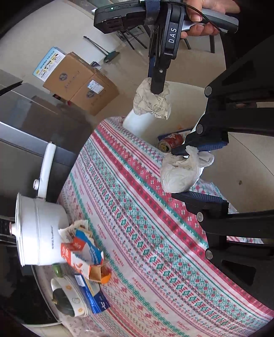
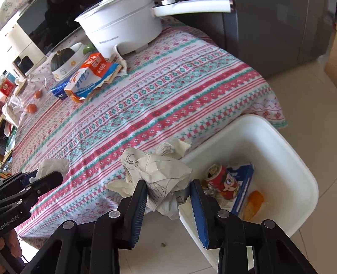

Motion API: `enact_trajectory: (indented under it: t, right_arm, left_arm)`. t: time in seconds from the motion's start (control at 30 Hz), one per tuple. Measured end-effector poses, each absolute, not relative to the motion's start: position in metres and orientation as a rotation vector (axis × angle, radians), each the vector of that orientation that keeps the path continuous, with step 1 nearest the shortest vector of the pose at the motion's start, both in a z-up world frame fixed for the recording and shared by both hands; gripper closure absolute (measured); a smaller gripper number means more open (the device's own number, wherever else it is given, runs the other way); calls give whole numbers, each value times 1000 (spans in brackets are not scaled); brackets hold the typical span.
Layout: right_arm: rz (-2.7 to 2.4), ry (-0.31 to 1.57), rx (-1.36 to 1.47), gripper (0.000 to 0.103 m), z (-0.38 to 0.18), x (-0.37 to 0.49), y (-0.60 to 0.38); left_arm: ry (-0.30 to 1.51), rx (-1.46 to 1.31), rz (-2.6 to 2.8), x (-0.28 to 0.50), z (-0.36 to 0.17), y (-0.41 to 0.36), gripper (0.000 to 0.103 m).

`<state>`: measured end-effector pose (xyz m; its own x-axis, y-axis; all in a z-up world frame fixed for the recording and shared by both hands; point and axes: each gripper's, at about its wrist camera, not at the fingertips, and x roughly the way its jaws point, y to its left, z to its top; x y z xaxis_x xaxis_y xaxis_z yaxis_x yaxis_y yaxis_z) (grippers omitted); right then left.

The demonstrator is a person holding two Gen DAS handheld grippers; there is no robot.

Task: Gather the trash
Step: 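Carry the tissue and crumpled paper over the white bin and release both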

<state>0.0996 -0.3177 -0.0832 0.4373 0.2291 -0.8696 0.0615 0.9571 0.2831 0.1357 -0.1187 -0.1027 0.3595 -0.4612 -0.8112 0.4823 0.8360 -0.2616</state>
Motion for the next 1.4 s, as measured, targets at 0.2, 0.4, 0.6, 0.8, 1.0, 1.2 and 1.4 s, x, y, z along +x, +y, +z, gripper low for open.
enact_trajectory:
  t: [0.2,0.4,0.6,0.8,1.0,1.2,1.4]
  right_arm:
    - [57,1144,284,65,-95,86,-347]
    - [-20,1174,300,64,-108,69,-388]
    - [-78,1198,317,64,-116,58,-421]
    - [-103,1219,313,64,-123,54,-436]
    - [-111,1230,308,64,-126,53,-444]
    - [-112,1235,304,64,-127,53,-445]
    - [-117,1253,300,60,-131,56,-441]
  left_arm:
    - [1052,64,-701,129,-117,-174,67]
    - [1075,133,-787,116,-139,-228,67]
    - [1100,199,-815,112,-163,-263,67]
    - [1116,195,-806,118,-177,-272,65]
    - [1121,227,-712,128,-178,-271,31]
    - [1104,237,-671,131,-169,-258,21]
    - [1093,259,-650,128,-161,-241,19]
